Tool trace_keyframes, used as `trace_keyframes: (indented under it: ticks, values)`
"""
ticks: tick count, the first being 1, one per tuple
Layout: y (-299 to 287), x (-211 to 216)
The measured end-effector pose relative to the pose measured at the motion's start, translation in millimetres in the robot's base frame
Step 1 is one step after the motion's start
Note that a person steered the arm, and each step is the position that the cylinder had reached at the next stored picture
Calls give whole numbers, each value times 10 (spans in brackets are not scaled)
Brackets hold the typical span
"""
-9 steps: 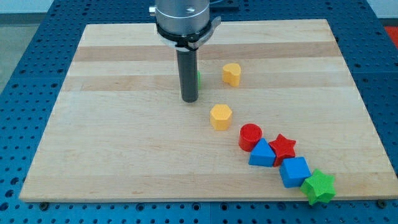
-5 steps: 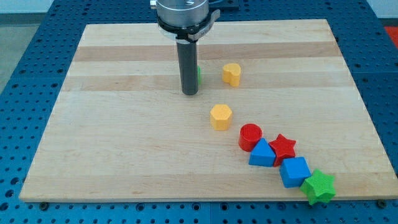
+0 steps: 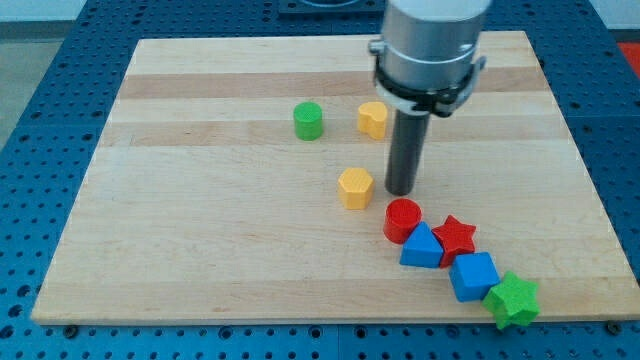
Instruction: Slide the yellow hexagon to the left side of the green circle
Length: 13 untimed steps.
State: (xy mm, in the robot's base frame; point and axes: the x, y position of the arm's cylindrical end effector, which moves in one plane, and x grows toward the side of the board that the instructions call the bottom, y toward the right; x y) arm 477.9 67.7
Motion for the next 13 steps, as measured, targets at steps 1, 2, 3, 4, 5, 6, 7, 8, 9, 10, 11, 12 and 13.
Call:
trace_keyframes:
  ticks: [1,2,3,4,5,6,7,8,9,10,11,12,13]
  values:
    - [-8,29]
    - [-176,136]
    - [-179,136]
    - [-351,90]
    - [-782,71]
    - [-1230,51]
    - [-1460,88]
    - [-1798,194]
    - [-1801,192]
    - [-1455,185]
    - [-1276,106]
    - [-1297,87]
    - [-1379,78]
